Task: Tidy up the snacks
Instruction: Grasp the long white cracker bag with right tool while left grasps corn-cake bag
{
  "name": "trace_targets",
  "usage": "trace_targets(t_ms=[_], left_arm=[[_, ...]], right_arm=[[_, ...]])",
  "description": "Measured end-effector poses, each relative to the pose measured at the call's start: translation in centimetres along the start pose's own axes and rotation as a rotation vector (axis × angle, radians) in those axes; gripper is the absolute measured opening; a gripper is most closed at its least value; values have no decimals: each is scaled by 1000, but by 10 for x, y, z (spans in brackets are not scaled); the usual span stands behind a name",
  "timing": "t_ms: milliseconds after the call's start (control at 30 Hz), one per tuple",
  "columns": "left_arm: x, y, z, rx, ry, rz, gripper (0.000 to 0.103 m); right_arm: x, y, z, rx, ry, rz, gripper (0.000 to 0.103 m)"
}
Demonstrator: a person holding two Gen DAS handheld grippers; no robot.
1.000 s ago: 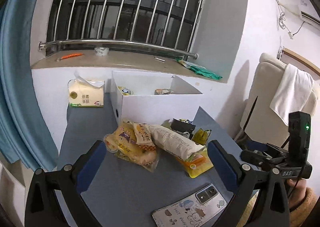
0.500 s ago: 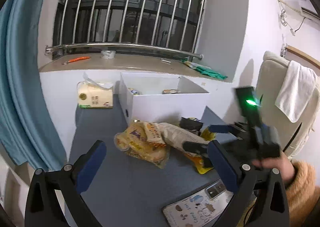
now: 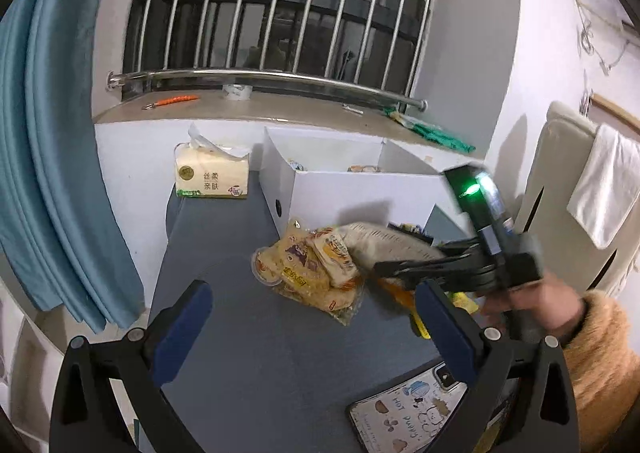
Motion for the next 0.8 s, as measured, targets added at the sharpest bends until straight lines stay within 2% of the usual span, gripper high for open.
trace_targets(t_ms=[67, 200, 400, 500, 700, 800], left_arm=[[8, -5, 3, 15, 7, -9, 103], [35, -20, 8, 61, 47, -36, 103], [95, -49, 4, 262, 165, -18, 103], [127, -52, 1, 361, 235, 37, 103], [167, -52, -10, 504, 325, 123, 103], [184, -47, -13, 541, 360, 161, 103]], right_arm=[[-18, -2, -6, 0, -19, 18, 42], [-62, -14, -14, 42, -116, 32, 42], [-135, -42, -38, 154, -258, 87, 42], [-160, -57, -58, 199, -311, 76, 42], [-164, -70, -79, 244, -329, 60, 43], [-161, -73, -80, 260, -334, 68, 43]])
Point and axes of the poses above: each gripper's, at about its wrist camera, not at the fingertips, and x roughly the way its jaws point, y to its left, z to its top, the point moved 8 cm from there along x, roughly the way its jaws point, and after that the axes turned 9 degrees about x, right-handed, at the moved point
